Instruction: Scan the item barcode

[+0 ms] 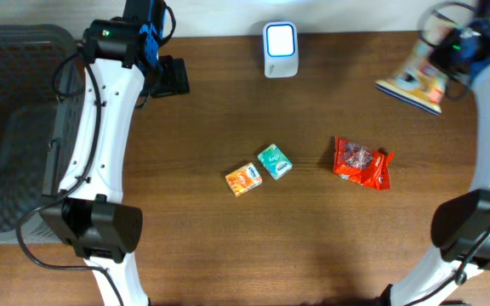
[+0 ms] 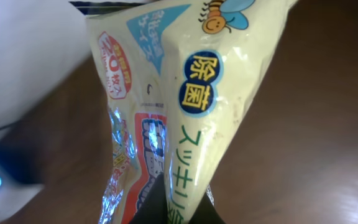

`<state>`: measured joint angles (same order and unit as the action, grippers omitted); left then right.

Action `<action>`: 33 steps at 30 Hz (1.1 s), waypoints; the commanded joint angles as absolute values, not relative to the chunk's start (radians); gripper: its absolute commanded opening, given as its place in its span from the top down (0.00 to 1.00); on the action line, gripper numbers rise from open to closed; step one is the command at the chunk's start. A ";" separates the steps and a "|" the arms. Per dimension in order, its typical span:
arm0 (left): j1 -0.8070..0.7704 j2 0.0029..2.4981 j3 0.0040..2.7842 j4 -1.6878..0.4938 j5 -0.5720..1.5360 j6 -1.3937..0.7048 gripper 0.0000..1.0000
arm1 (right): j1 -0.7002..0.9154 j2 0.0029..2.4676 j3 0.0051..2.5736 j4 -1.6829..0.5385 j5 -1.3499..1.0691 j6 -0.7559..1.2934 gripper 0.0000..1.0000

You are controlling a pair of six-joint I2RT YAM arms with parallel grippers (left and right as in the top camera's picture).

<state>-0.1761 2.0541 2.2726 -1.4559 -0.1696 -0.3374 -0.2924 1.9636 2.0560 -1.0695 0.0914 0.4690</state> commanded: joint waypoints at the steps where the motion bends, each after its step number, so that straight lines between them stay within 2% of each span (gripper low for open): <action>1: -0.174 2.067 2.270 -1.468 -0.180 -0.348 0.01 | -0.441 2.007 2.035 -1.132 0.143 0.488 0.96; 6: -0.174 2.067 2.271 -1.476 -0.181 -0.348 0.01 | -0.677 2.083 1.891 -1.040 0.143 0.487 0.96; 9: -0.174 2.067 2.270 -1.475 -0.181 -0.347 0.01 | -0.749 2.096 1.873 -0.977 0.144 0.487 0.96; 10: -0.174 2.067 2.271 -1.475 -0.181 -0.347 0.01 | -0.768 2.096 1.873 -0.959 0.143 0.480 0.85; 12: -0.174 2.067 2.270 -1.475 -0.180 -0.348 0.01 | -0.806 2.095 1.876 -0.947 0.142 0.479 0.25; 13: -0.174 2.067 2.270 -1.475 -0.181 -0.348 0.01 | -0.823 2.091 1.886 -0.968 0.131 0.476 0.14; 17: -0.174 2.067 2.271 -1.474 -0.181 -0.347 0.01 | -0.833 2.054 1.958 -1.069 0.107 0.476 0.08; 21: -0.174 2.068 2.268 -1.513 -0.031 -0.347 0.01 | -0.831 1.958 2.069 -1.256 -0.211 0.476 0.06; 24: -0.195 2.068 2.225 -1.512 0.144 -0.221 0.01 | -0.789 1.872 2.069 -1.389 -0.422 0.365 0.06; 28: -0.279 2.069 2.117 -1.483 0.218 -0.162 0.01 | -0.668 1.842 2.069 -1.538 -0.422 0.351 0.01; 33: -0.428 2.070 1.986 -1.365 0.217 -0.163 0.01 | -0.508 1.844 2.069 -1.557 -0.378 0.352 0.01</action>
<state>-0.3573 2.0556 2.0434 -1.4097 0.1902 -0.1864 -0.5671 1.8576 2.0602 -1.5566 -0.3874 0.3626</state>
